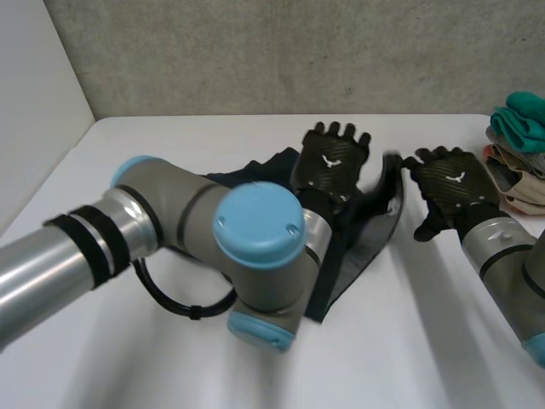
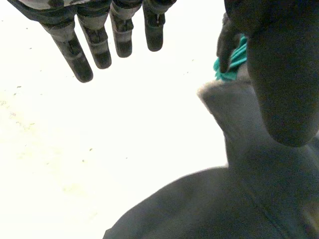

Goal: Fold the laundry.

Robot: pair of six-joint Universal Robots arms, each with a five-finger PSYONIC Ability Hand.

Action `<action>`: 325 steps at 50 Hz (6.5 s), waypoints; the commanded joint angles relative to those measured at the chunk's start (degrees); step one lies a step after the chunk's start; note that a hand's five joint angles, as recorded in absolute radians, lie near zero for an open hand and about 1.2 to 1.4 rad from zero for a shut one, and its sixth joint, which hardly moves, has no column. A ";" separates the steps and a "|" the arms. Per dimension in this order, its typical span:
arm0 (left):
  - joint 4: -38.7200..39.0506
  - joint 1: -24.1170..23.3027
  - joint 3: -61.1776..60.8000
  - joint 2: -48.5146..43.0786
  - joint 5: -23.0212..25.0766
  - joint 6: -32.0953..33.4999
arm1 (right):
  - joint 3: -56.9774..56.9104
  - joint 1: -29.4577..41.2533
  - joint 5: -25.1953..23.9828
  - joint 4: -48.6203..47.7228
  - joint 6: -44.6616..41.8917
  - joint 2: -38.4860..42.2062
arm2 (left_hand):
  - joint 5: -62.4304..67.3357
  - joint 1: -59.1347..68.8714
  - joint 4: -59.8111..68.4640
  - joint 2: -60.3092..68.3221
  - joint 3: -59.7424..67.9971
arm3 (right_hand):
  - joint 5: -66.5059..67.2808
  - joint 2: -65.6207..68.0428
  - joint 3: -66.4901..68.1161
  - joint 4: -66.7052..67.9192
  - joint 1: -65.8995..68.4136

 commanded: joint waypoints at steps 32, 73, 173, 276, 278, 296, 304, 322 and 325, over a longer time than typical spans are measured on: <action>-8.82 47.15 -23.39 7.56 27.72 23.17 | -9.56 21.29 2.27 24.83 13.36 3.52 | 10.30 12.03 10.70 10.54 10.31 | -14.16 -2.84 -2.49 -3.54 -1.77; -7.67 42.23 -28.74 16.24 25.09 22.92 | -18.08 23.93 8.77 20.25 10.13 15.41 | 66.96 68.70 67.37 67.20 66.97 | 55.84 67.16 67.51 66.46 68.23; -1.96 18.24 -42.64 40.24 -0.22 3.93 | -25.30 7.67 2.97 31.78 0.62 14.43 | 66.96 68.70 67.37 67.20 66.97 | 1.73 13.05 13.41 12.35 14.12; -11.56 17.53 -45.46 28.92 0.04 13.60 | -15.44 3.19 3.49 37.86 -21.89 4.05 | 66.96 68.70 67.37 67.20 66.97 | 55.84 67.16 67.51 66.46 68.23; -6.73 17.53 -39.93 25.41 -0.66 14.48 | -20.17 3.01 3.76 34.07 -19.78 6.77 | 66.96 68.70 67.37 67.20 66.97 | 55.84 67.16 67.51 66.46 68.23; 14.20 17.36 -13.27 34.44 -6.55 19.93 | -70.72 5.12 7.89 31.33 3.24 11.62 | 66.96 68.70 67.37 67.20 66.97 | 55.84 67.16 67.51 66.46 68.23; 14.03 18.06 -25.39 34.63 -6.02 15.98 | -59.34 4.68 6.75 33.97 2.56 11.97 | 66.96 68.70 67.37 67.20 66.97 | 55.84 67.16 67.51 66.46 68.23; -2.66 18.24 -44.04 26.53 -5.93 14.48 | -27.77 5.38 5.70 41.79 -11.07 14.34 | 66.96 68.70 67.37 67.20 66.97 | 55.84 67.16 67.51 66.46 68.23; -5.47 18.32 -46.76 31.01 -5.85 14.57 | -24.51 5.38 5.69 41.88 -11.33 12.24 | 66.96 68.70 67.37 67.20 66.97 | 55.84 67.16 67.51 66.46 68.23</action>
